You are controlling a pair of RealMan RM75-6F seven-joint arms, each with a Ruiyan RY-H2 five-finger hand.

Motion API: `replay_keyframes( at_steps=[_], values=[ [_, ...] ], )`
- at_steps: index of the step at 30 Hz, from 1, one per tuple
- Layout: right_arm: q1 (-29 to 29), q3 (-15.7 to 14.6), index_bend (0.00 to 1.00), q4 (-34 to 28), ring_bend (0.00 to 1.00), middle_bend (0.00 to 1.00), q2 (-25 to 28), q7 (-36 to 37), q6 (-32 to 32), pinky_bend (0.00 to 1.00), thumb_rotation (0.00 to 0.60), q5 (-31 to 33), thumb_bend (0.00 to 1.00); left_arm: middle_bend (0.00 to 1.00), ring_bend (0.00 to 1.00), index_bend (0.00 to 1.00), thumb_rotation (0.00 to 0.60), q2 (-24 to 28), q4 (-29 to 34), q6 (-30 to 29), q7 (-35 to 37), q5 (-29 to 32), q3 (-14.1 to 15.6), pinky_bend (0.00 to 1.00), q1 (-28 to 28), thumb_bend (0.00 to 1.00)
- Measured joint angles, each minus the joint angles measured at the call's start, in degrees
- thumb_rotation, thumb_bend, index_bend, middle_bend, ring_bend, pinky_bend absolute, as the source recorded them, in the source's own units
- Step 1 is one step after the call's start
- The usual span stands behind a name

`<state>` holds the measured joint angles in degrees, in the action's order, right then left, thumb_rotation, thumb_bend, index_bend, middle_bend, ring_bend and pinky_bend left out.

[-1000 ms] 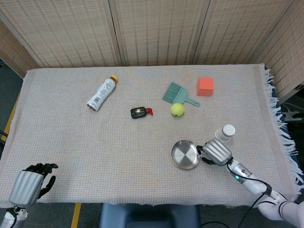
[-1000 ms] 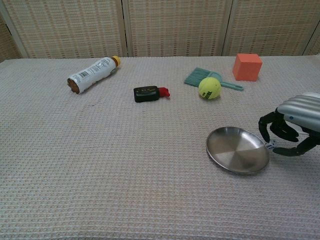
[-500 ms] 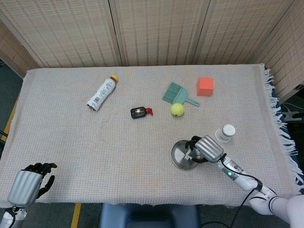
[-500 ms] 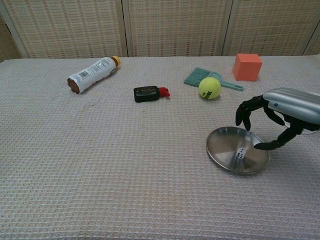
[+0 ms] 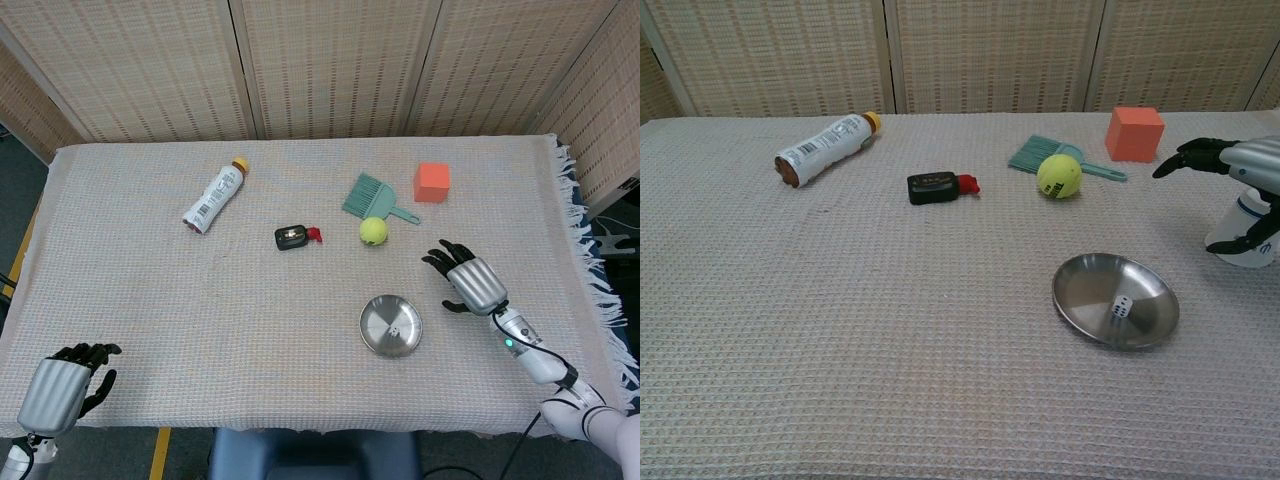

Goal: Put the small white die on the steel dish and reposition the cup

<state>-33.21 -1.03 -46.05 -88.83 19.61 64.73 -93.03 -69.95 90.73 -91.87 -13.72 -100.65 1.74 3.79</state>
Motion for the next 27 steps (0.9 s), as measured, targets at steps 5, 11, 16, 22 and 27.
replay_keyframes(
  at_steps=[5, 11, 16, 22, 27],
  values=[
    [0.1, 0.0, 0.15, 5.3, 0.00, 0.11, -1.3, 4.3, -0.1, 0.12, 0.600, 0.3, 0.04, 0.52, 0.49, 0.41, 0.600, 0.1, 0.0, 0.0, 0.1, 0.2, 0.0, 0.64, 0.0, 0.39],
    [0.9, -0.7, 0.23, 11.5, 0.00, 0.11, -3.2, 9.6, 1.2, 0.19, 0.600, 0.0, 0.22, 0.52, 0.49, 0.41, 0.600, 0.1, 0.0, 0.0, 0.3, 0.2, -0.1, 0.64, 0.0, 0.39],
    [2.7, -1.2, 0.27, 15.3, 0.00, 0.14, -4.1, 12.9, 3.9, 0.25, 0.600, -0.2, 0.28, 0.52, 0.49, 0.41, 0.600, 0.0, -0.1, 0.1, 0.2, 0.3, 0.0, 0.64, 0.0, 0.39],
    [4.0, -1.4, 0.29, 18.6, 0.03, 0.18, -5.0, 14.3, 5.2, 0.32, 0.600, 0.0, 0.30, 0.53, 0.49, 0.41, 0.600, 0.0, 0.0, 0.1, 0.1, 0.2, 0.0, 0.64, 0.1, 0.39],
    [4.6, -1.4, 0.30, 20.9, 0.04, 0.19, -6.3, 15.8, 4.5, 0.34, 0.600, 0.4, 0.30, 0.53, 0.49, 0.41, 0.600, 0.0, -0.1, 0.1, 0.1, 0.3, 0.0, 0.64, 0.1, 0.39]
  ],
)
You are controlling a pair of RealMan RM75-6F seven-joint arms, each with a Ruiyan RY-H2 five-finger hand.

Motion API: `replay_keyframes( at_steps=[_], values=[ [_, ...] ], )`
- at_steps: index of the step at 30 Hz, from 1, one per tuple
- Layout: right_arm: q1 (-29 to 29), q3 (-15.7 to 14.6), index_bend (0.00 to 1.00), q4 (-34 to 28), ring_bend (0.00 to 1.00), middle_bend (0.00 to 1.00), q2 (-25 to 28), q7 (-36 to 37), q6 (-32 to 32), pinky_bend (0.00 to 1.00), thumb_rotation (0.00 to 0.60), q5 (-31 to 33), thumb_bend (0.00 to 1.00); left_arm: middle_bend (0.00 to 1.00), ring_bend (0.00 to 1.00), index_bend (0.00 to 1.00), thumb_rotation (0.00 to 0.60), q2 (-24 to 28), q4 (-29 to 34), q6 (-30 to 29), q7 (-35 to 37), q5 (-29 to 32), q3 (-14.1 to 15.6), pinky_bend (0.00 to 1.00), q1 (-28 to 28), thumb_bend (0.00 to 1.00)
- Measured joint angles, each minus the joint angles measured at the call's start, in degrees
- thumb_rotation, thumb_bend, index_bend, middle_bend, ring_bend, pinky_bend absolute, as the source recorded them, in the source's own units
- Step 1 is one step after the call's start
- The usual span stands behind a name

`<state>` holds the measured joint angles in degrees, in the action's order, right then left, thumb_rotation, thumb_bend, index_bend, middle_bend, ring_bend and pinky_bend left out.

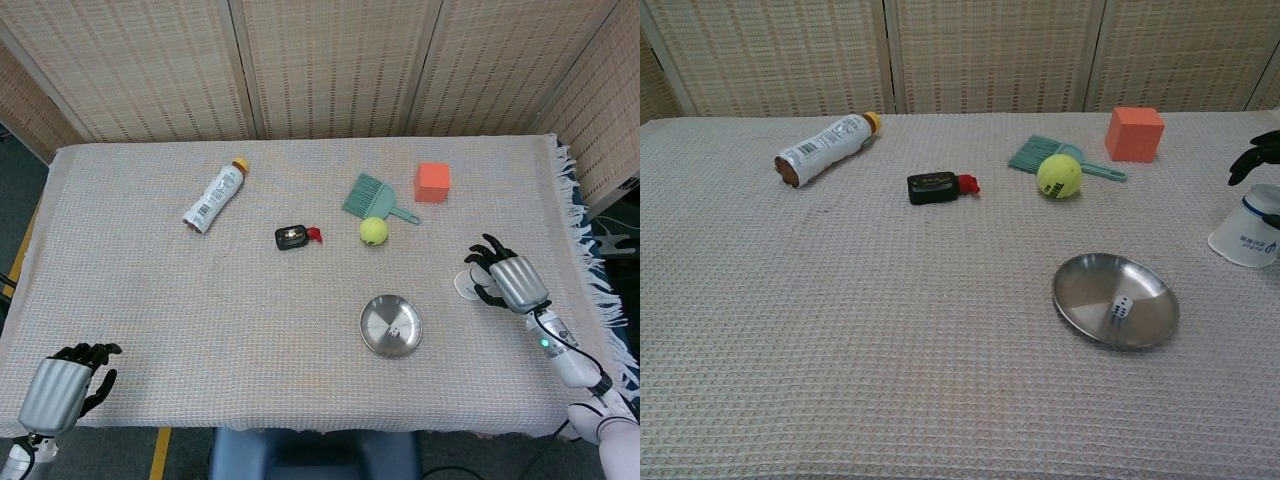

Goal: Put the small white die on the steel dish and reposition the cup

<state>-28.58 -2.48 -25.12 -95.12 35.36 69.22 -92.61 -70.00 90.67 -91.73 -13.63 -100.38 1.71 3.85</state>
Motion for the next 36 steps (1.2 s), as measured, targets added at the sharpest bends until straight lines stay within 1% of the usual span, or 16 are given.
replay_keyframes(
  at_steps=[5, 8, 11, 14, 16, 18, 21, 26, 30, 36],
  values=[
    [0.3, -0.4, 0.30, 2.2, 0.06, 0.19, -1.5, 0.7, -0.9, 0.38, 0.600, 0.0, 0.30, 0.53, 0.49, 0.41, 0.600, 0.0, -0.1, 0.1, 0.0, 0.0, 0.0, 0.64, 0.1, 0.39],
    [0.5, -0.5, 0.32, 3.4, 0.10, 0.23, -2.4, 1.1, -0.9, 0.42, 0.600, -0.1, 0.30, 0.53, 0.49, 0.41, 0.600, 0.0, -0.1, 0.0, 0.0, 0.0, 0.0, 0.64, 0.0, 0.39],
    [0.7, -0.5, 0.38, 4.5, 0.18, 0.30, -3.3, 1.3, -0.1, 0.50, 0.600, -0.1, 0.30, 0.53, 0.49, 0.41, 0.600, 0.0, -0.1, 0.0, 0.0, 0.0, 0.0, 0.64, 0.0, 0.39],
    [0.9, -0.3, 0.47, 5.7, 0.29, 0.39, -4.2, 1.5, 1.2, 0.60, 0.600, -0.1, 0.30, 0.53, 0.49, 0.41, 0.600, 0.0, -0.1, 0.0, 0.1, 0.0, 0.0, 0.64, 0.0, 0.39],
    [1.1, 0.0, 0.54, 6.7, 0.38, 0.47, -4.9, 1.4, 2.3, 0.67, 0.600, 0.1, 0.30, 0.53, 0.49, 0.41, 0.600, 0.0, -0.1, 0.0, 0.1, 0.0, 0.0, 0.64, 0.0, 0.39],
    [1.2, 0.3, 0.59, 7.7, 0.43, 0.52, -5.6, 1.1, 3.4, 0.70, 0.600, 0.2, 0.30, 0.53, 0.50, 0.41, 0.600, 0.0, -0.1, 0.0, 0.1, 0.0, 0.0, 0.64, 0.0, 0.39],
    [1.4, 0.8, 0.62, 8.4, 0.46, 0.54, -6.3, 0.7, 4.6, 0.72, 0.600, 0.5, 0.30, 0.53, 0.50, 0.41, 0.600, 0.0, -0.1, 0.0, 0.1, 0.0, 0.0, 0.64, 0.0, 0.39],
    [1.3, 1.3, 0.62, 7.6, 0.46, 0.54, -6.5, 0.9, 7.0, 0.73, 0.600, 0.7, 0.30, 0.53, 0.50, 0.41, 0.600, -0.1, -0.1, 0.2, -0.1, 0.1, 0.0, 0.64, 0.1, 0.39],
    [0.9, 1.2, 0.62, 4.6, 0.46, 0.54, -6.0, 1.4, 9.7, 0.73, 0.600, 0.0, 0.30, 0.53, 0.50, 0.41, 0.600, -0.1, -0.1, 0.2, -0.2, 0.1, 0.0, 0.64, 0.1, 0.39],
    [-0.2, 0.5, 0.62, -2.7, 0.46, 0.54, -4.0, 2.3, 12.4, 0.73, 0.600, -1.8, 0.30, 0.53, 0.50, 0.41, 0.600, -0.1, 0.0, 0.1, -0.2, 0.1, 0.0, 0.64, 0.1, 0.39]
  ],
)
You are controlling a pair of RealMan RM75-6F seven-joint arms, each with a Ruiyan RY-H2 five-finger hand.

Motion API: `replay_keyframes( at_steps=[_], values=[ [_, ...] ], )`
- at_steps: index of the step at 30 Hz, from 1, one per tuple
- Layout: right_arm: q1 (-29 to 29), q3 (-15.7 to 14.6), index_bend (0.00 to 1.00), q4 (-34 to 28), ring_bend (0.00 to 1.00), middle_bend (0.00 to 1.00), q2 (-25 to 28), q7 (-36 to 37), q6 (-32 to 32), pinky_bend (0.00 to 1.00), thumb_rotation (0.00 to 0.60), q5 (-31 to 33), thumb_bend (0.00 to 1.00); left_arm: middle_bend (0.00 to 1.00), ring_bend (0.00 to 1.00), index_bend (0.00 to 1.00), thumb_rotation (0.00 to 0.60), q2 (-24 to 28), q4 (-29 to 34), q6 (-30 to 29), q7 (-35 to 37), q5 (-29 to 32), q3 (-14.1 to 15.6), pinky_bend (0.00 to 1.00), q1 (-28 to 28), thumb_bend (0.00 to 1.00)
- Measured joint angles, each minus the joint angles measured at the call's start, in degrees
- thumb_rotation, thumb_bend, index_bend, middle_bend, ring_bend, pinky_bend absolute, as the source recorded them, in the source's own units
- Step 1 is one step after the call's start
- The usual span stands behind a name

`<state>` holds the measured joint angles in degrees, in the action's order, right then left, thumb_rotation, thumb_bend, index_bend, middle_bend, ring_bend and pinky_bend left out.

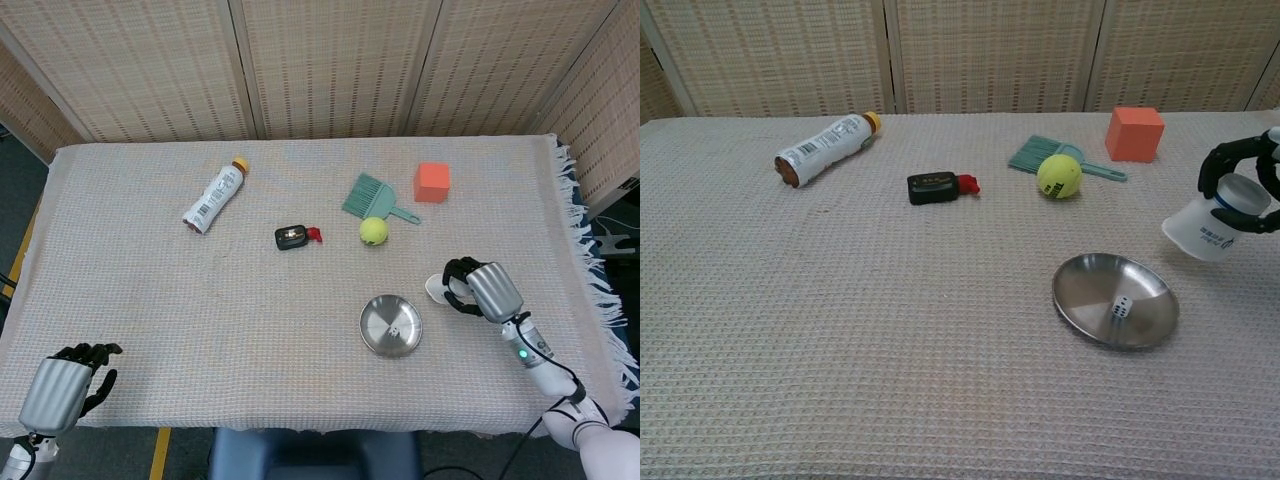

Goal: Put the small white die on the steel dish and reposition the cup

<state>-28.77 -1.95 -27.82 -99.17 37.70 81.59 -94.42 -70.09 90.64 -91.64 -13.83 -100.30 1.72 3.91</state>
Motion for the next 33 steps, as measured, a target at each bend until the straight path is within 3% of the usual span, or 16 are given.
replay_keyframes(
  at_steps=[5, 12, 15, 23, 33],
  values=[
    [-1.7, -0.8, 0.62, -9.8, 0.46, 0.54, 2.6, -0.6, -0.2, 0.73, 0.600, -1.8, 0.30, 0.53, 0.50, 0.41, 0.600, 0.2, -0.1, -0.4, 0.7, 0.0, 0.0, 0.64, -0.1, 0.39],
    [-4.6, -1.6, 0.62, -27.4, 0.46, 0.54, 8.2, -3.7, -5.2, 0.73, 0.600, -2.7, 0.30, 0.53, 0.50, 0.41, 0.600, 0.2, -0.1, -0.3, 1.1, 0.1, -0.1, 0.64, 0.0, 0.39],
    [-5.5, -1.8, 0.62, -30.9, 0.46, 0.54, 10.1, -4.8, -7.2, 0.74, 0.600, -2.8, 0.30, 0.53, 0.50, 0.41, 0.600, 0.3, -0.1, -0.4, 1.2, 0.2, -0.1, 0.64, -0.1, 0.39],
    [-6.0, -2.0, 0.62, -32.4, 0.46, 0.54, 10.9, -7.0, -9.8, 0.74, 0.600, -2.6, 0.30, 0.53, 0.50, 0.41, 0.600, 0.3, 0.0, -0.3, 1.1, 0.1, -0.1, 0.64, 0.0, 0.39],
    [-6.5, -2.4, 0.62, -29.9, 0.46, 0.54, 8.3, -6.8, -12.4, 0.74, 0.600, -2.6, 0.30, 0.53, 0.50, 0.41, 0.600, 0.4, 0.0, -0.5, 1.5, 0.1, -0.1, 0.64, 0.0, 0.39]
  ],
)
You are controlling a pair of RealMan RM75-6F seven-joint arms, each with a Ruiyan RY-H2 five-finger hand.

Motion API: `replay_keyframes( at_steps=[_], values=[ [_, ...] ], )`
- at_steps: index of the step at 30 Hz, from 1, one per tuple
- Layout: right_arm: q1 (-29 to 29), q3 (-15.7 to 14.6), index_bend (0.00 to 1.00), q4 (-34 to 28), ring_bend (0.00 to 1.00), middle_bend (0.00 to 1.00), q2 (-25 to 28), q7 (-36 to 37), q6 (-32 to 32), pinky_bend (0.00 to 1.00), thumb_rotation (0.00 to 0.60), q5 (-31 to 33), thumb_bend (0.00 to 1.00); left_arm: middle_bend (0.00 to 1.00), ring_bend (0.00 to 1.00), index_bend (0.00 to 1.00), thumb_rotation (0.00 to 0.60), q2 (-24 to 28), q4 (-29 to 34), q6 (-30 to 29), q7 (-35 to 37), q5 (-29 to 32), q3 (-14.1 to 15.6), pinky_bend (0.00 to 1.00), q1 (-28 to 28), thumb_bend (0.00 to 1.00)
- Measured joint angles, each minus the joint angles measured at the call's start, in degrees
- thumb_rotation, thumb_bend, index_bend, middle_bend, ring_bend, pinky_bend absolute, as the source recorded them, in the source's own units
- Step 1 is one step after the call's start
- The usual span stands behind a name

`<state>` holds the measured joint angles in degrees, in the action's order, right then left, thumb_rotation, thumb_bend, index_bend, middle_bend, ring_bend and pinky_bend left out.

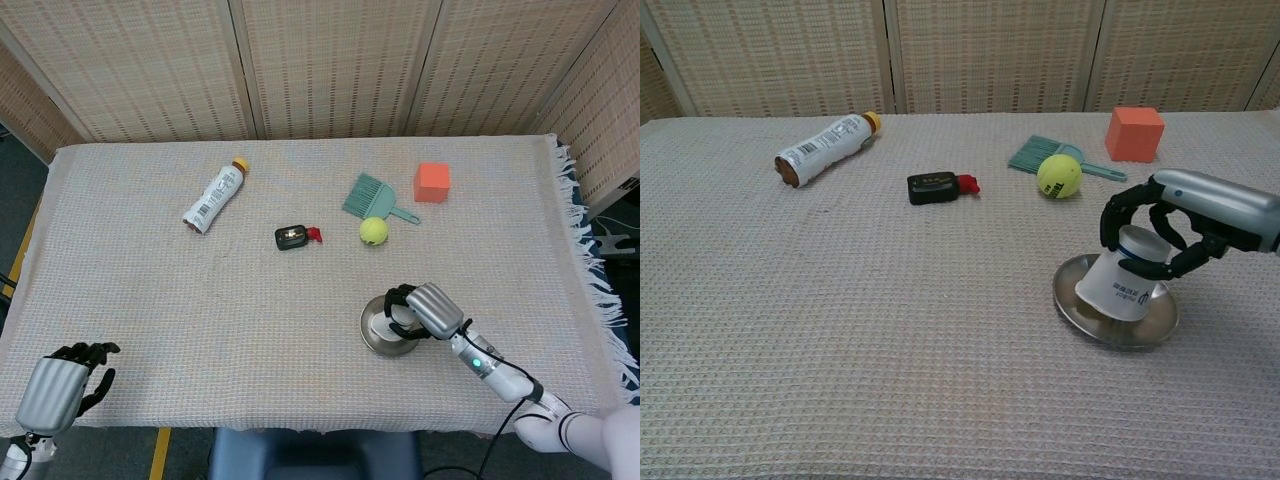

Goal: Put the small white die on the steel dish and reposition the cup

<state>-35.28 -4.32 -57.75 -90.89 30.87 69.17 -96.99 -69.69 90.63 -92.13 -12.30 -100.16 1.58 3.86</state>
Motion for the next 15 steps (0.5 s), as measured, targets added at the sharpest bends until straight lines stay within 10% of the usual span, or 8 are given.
replay_keyframes(
  at_steps=[15],
  values=[
    [-1.5, -0.6, 0.62, 10.2, 0.46, 0.54, -8.4, -5.5, -4.2, 0.74, 0.600, -0.7, 0.30, 0.53, 0.50, 0.41, 0.600, 0.3, 0.2, -0.2, 0.8, -0.2, 0.1, 0.64, 0.0, 0.39]
  ],
)
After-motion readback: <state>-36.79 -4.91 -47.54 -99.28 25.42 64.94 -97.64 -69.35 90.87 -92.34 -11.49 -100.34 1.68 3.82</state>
